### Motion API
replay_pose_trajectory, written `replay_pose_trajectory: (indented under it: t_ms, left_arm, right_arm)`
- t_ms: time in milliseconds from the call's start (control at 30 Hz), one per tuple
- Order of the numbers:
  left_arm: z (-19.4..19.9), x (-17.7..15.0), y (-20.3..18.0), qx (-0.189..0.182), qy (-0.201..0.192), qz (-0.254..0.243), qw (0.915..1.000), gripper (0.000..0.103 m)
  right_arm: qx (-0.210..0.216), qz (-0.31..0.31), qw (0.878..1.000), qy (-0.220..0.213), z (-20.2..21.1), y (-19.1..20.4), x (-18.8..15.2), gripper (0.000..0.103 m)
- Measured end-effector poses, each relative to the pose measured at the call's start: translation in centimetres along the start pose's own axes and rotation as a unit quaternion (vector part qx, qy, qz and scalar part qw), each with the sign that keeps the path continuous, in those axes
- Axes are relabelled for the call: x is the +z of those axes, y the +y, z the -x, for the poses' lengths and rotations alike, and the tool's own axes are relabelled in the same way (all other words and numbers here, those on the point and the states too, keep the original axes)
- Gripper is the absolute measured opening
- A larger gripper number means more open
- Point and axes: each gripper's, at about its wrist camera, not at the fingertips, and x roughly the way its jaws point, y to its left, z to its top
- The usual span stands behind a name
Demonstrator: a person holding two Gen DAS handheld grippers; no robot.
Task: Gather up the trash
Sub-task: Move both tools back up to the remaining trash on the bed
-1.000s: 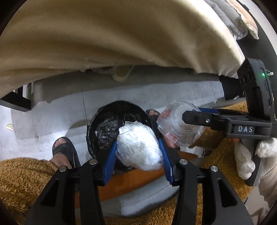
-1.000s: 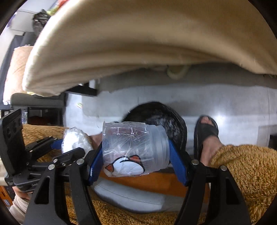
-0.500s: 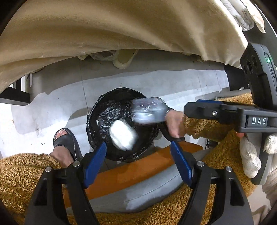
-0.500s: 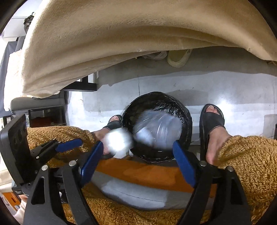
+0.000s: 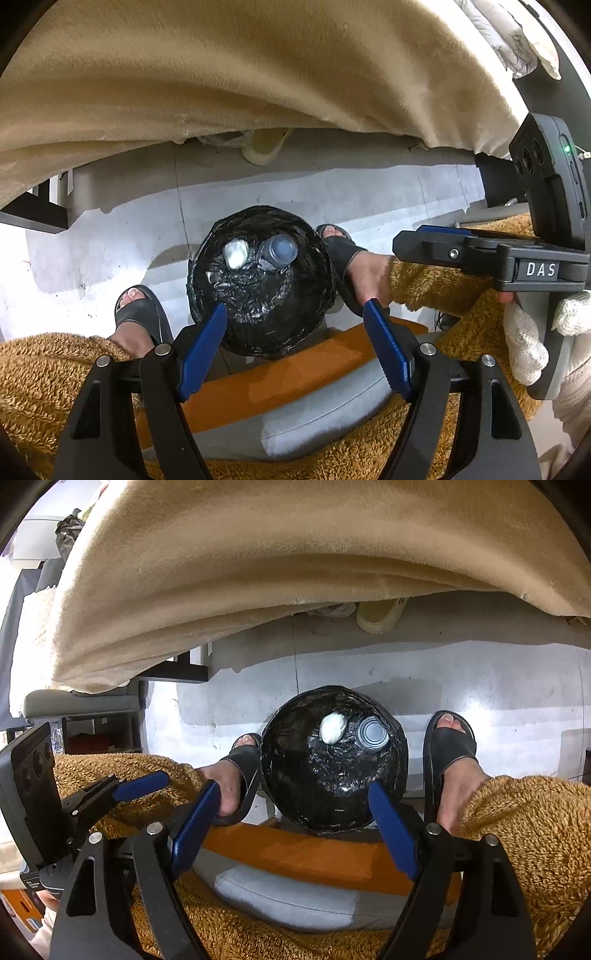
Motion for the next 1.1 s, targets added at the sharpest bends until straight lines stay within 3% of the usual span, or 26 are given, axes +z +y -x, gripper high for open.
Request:
replay_pose_trajectory:
  t_ms: [133, 300, 500, 633, 1100]
  left_arm:
    - [1.1, 0.1, 0.1, -0.013, -0.023, 0.002, 0.9996, 0.075]
    - [3.8, 0.2, -0.4, -0.033, -0.081, -0.016, 0.996, 0.075]
    - [8.1, 0.8, -0.8, -0.039, -0.166, -0.037, 0.9847, 0.075]
    - [11.2, 1.6, -1.0, -0.022, -0.215, -0.06, 0.9746, 0.075]
    - [18.3, 8.0, 1.0, 0.03, -0.289, -0.063, 0.9547, 0.075]
  right_arm:
    - [0.005, 0.016, 1.0, -0.024, 1.2, 0.3, 0.0, 0.081]
    - [0.009, 0.06, 0.993, -0.103, 4.6, 1.5, -0.5, 0.081]
    - [-0.004, 0.097, 0.971, -0.218, 9.8, 2.5, -0.4, 0.081]
    - [-0.02, 0.136, 0.954, -0.267, 12.5, 3.6, 0.2, 0.081]
    - [-0.012, 0.185, 0.93, -0.317, 17.4, 5.7, 7.6, 0.081]
